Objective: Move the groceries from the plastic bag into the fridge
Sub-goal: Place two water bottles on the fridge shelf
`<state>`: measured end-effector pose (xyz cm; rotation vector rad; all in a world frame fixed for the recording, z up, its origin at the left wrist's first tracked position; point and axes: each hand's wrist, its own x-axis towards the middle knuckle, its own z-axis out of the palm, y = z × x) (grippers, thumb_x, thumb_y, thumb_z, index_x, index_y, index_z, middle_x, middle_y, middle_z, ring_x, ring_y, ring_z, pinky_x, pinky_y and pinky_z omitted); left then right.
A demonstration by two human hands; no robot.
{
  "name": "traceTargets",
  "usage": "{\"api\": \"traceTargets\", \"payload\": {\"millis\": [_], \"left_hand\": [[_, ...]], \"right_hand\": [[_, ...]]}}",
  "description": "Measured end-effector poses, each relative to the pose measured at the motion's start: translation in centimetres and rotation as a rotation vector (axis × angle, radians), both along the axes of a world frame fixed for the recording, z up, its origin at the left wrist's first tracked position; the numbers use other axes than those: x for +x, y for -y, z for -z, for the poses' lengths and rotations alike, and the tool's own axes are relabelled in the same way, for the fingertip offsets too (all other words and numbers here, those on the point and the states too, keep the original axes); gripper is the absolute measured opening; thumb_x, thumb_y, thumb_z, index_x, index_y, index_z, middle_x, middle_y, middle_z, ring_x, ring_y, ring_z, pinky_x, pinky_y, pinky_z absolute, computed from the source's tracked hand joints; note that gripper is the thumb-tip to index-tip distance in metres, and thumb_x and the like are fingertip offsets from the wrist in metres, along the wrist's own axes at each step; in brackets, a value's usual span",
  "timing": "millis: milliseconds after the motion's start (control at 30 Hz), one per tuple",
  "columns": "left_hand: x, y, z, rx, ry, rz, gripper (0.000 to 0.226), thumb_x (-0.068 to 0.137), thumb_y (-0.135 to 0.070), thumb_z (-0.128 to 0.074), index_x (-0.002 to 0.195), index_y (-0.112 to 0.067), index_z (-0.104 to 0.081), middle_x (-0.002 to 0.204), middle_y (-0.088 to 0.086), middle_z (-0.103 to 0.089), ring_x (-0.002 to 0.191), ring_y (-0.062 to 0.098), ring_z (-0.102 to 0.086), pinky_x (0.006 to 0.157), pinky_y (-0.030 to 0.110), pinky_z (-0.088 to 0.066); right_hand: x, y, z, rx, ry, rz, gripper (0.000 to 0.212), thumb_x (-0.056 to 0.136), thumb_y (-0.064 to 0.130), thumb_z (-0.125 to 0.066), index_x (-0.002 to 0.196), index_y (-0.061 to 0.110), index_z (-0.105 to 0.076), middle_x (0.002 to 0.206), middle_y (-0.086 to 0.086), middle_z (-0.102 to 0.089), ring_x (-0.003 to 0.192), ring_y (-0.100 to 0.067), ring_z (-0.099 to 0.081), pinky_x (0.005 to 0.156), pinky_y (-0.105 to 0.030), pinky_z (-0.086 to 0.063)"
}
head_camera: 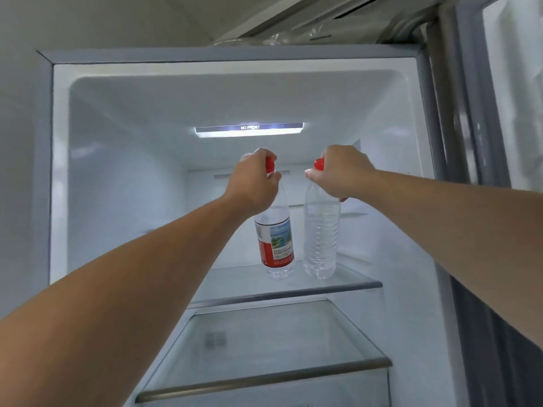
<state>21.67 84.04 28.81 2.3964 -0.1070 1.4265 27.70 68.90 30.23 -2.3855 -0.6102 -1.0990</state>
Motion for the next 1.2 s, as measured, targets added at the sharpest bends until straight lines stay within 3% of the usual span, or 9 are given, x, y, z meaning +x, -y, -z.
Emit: {"api": "traceTargets", "payload": {"millis": [167, 233, 367, 533, 633, 733, 833, 1033, 1200], "left_hand": [[3.5, -1.4, 0.0, -0.027, -0.037, 0.064, 0.034, 0.097, -0.019, -0.055, 0.13, -0.012, -0.051, 0.123, 0.007, -0.057, 0.102, 0.014, -0.052, 0.084, 0.022, -0.038], [4.7, -2.0, -0.1, -0.071, -0.058, 0.088, 0.035, 0.097, -0.021, -0.054, 0.131, -0.013, -0.05, 0.122, 0.006, -0.057, 0.104, 0.016, -0.052, 0.085, 0.024, -0.041], [6.5, -3.0, -0.1, -0.222, -0.085, 0.14, 0.046, 0.095, -0.033, -0.055, 0.137, -0.02, -0.04, 0.114, -0.002, -0.055, 0.113, 0.023, -0.051, 0.094, 0.038, -0.049], [8.1, -3.8, 3.0, -0.38, -0.237, 0.332, 0.086, 0.081, -0.032, -0.076, 0.147, -0.029, -0.021, 0.12, -0.001, -0.053, 0.104, 0.019, -0.056, 0.09, 0.038, -0.05], [8.7, -4.6, 5.2, -0.465, -0.418, 0.441, 0.098, 0.076, -0.017, -0.08, 0.146, -0.034, -0.014, 0.108, 0.0, -0.059, 0.087, 0.014, -0.063, 0.067, 0.032, -0.055], [9.1, -6.1, 6.3, -0.379, -0.67, 0.37, 0.066, 0.076, -0.019, -0.081, 0.124, -0.033, -0.037, 0.104, -0.001, -0.061, 0.095, 0.02, -0.064, 0.077, 0.047, -0.058], [9.7, -7.2, 7.1, -0.328, -0.751, 0.36, 0.038, 0.079, -0.022, -0.079, 0.098, -0.036, -0.05, 0.105, -0.001, -0.065, 0.101, 0.022, -0.063, 0.078, 0.048, -0.059], [12.6, -7.0, 7.9, -0.405, -0.669, 0.361, 0.037, 0.08, -0.02, -0.078, 0.099, -0.031, -0.048, 0.095, -0.004, -0.06, 0.101, 0.024, -0.06, 0.083, 0.052, -0.057], [15.7, -6.9, 8.5, -0.438, -0.617, 0.3, 0.051, 0.076, -0.026, -0.081, 0.116, -0.022, -0.051, 0.109, 0.003, -0.064, 0.1, 0.027, -0.062, 0.074, 0.048, -0.058]], "right_hand": [[1.7, -1.5, -0.1, -0.03, -0.05, -0.016, 0.038, 0.096, 0.04, -0.05, 0.073, 0.01, -0.05, 0.067, -0.006, -0.058, 0.053, -0.027, -0.066, 0.064, -0.037, -0.059], [2.7, -2.2, -0.1, -0.005, -0.037, 0.001, 0.036, 0.096, 0.041, -0.049, 0.075, 0.012, -0.05, 0.073, -0.006, -0.061, 0.057, -0.028, -0.066, 0.065, -0.038, -0.058], [4.9, -3.3, 0.5, 0.116, -0.007, 0.011, 0.03, 0.087, 0.048, -0.055, 0.094, 0.019, -0.051, 0.096, -0.002, -0.058, 0.088, -0.026, -0.058, 0.073, -0.034, -0.045], [6.5, -3.8, 3.1, 0.362, -0.323, -0.171, 0.055, 0.073, 0.051, -0.073, 0.108, 0.015, -0.048, 0.104, -0.001, -0.054, 0.095, -0.021, -0.055, 0.08, -0.04, -0.054], [7.8, -4.0, 5.2, 0.45, -0.536, -0.257, 0.069, 0.071, 0.048, -0.077, 0.123, 0.02, -0.042, 0.112, 0.001, -0.048, 0.103, -0.02, -0.052, 0.08, -0.041, -0.053], [9.5, -3.8, 6.3, 0.349, -0.691, -0.26, 0.066, 0.066, 0.042, -0.081, 0.119, 0.022, -0.048, 0.114, 0.0, -0.06, 0.102, -0.021, -0.06, 0.079, -0.041, -0.055], [10.8, -3.2, 6.7, 0.241, -0.812, -0.26, 0.073, 0.052, 0.042, -0.086, 0.118, 0.026, -0.058, 0.112, 0.0, -0.068, 0.097, -0.021, -0.068, 0.077, -0.039, -0.058], [12.4, -3.8, 7.4, 0.307, -0.798, -0.337, 0.053, 0.068, 0.018, -0.085, 0.115, 0.022, -0.062, 0.108, -0.002, -0.071, 0.096, -0.022, -0.069, 0.081, -0.042, -0.058], [15.3, -6.0, 10.3, 0.488, -0.605, -0.324, 0.088, 0.054, 0.011, -0.089, 0.128, 0.016, -0.043, 0.114, -0.003, -0.063, 0.103, -0.023, -0.062, 0.091, -0.043, -0.053]]}}
